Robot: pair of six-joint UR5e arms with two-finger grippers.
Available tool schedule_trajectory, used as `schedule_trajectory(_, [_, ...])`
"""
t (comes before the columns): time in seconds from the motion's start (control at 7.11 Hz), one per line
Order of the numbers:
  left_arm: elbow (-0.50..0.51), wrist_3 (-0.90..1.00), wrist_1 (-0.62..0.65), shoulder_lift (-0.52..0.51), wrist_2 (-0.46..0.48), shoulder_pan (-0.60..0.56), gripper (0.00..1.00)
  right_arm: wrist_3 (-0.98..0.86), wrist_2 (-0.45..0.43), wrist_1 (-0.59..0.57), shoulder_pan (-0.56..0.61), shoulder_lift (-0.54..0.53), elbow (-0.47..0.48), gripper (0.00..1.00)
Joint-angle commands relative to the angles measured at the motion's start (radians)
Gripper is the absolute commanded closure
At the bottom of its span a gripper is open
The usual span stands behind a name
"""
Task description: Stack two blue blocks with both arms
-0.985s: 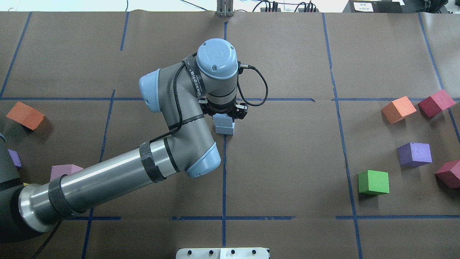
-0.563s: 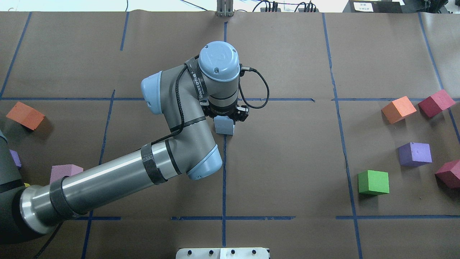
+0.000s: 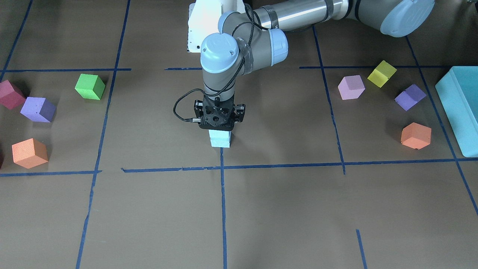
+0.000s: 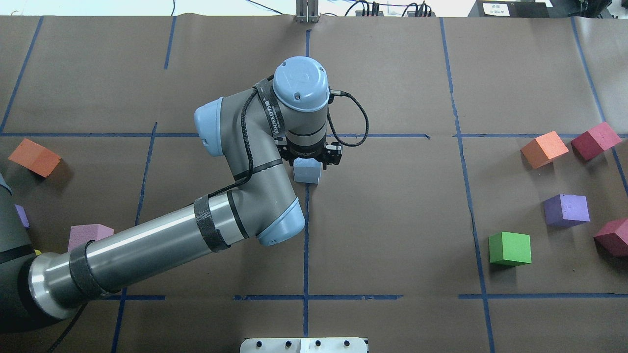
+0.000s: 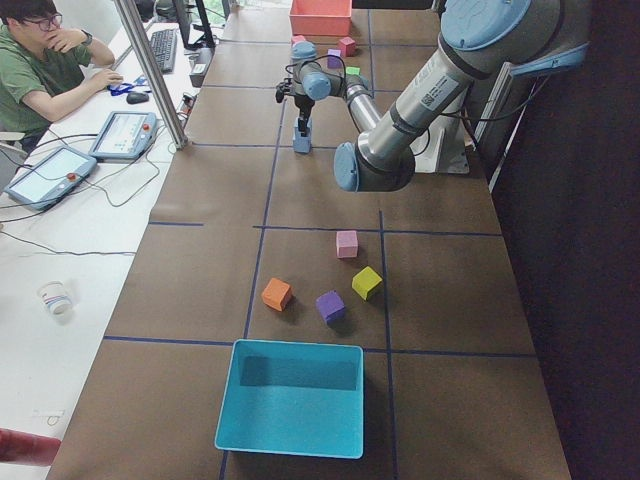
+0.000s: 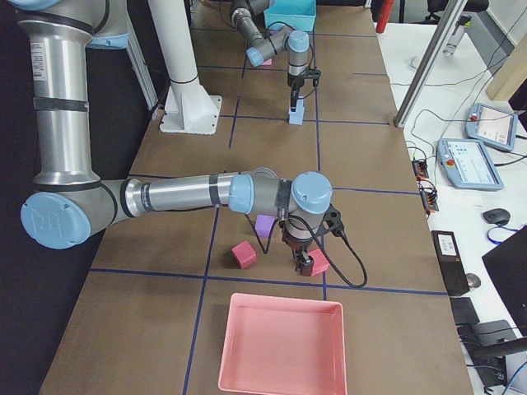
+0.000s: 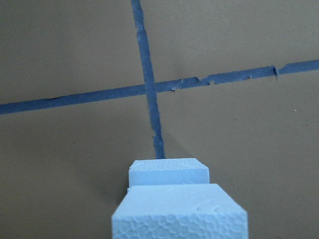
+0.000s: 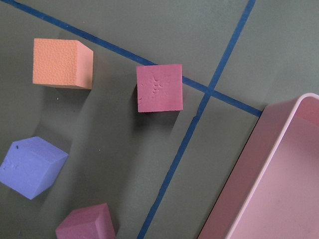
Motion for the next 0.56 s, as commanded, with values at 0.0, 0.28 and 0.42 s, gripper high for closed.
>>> schedule_trajectory(0.0, [-0.006,-0.022,0.002,-0.011,0.0,0.0,0.0,0.0,0.0,-0.002,0.0,0.0,-0.001,0.01])
schedule_trajectory(0.28, [-0.094,-0.018,0.106,-0.022,-0.015,-0.038,0.0,0.0,0.0,0.0,0.0,0.0,-0.004,0.01])
schedule_trajectory(0.42, [-0.167,-0.009,0.169,-0.005,-0.088,-0.091,0.0,0.0,0.001,-0.002,0.0,0.0,-0.004,0.01])
